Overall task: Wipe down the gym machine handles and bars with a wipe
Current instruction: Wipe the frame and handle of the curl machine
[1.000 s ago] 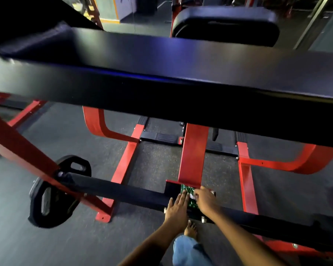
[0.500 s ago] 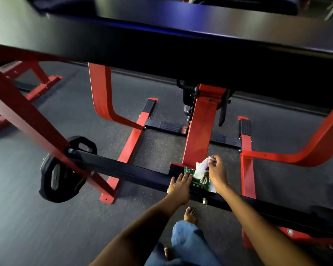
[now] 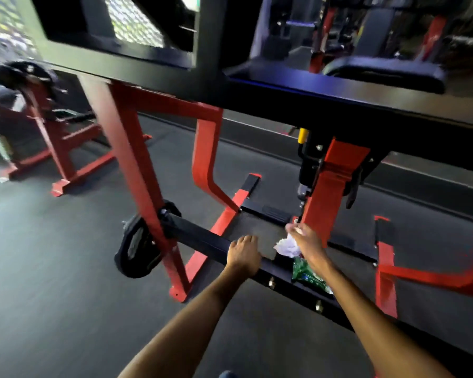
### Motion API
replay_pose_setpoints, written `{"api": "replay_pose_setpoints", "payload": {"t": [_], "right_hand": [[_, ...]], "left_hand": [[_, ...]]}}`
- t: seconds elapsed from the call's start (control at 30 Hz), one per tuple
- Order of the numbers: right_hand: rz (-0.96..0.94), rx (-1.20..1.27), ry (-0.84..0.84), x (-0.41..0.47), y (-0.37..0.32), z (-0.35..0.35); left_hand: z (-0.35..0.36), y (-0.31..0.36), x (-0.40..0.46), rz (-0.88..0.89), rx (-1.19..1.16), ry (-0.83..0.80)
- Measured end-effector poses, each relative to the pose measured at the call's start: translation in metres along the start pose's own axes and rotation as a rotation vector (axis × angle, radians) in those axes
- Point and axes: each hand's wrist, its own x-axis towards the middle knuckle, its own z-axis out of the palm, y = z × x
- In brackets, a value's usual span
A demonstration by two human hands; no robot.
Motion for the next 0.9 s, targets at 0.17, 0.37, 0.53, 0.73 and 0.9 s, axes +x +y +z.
{"api": "replay_pose_setpoints", "payload": {"t": [0.17,0.37,0.53,0.73,0.9], "right_hand": [[-0.212,-0.381,-0.209,-0.043,-0.035,0.048],[-0.543,-0.485,-0.381,-0.117,-0.068,0.112],[-0.694,-0.518,-0.479,-0.181,-0.081,0.174],[-0.849,-0.641,-0.576,-0.239,-0.102,0.239],[-0.951,-0.64,-0.676,-0.266,-0.135,0.323]], "left_hand": [[-0.04,-0.042,-0.074,-0.195,-0.064,0.147],[-0.067,-0.083,-0.183,-0.451,-0.024,0.227],[-0.083,-0.127,-0.268,-0.677,-0.046,0.274],[-0.094,-0.171,-0.341,-0.882,-0.102,0.279],[-0.108,-0.239,-0.376,-1.005,-0.136,0.277]]}}
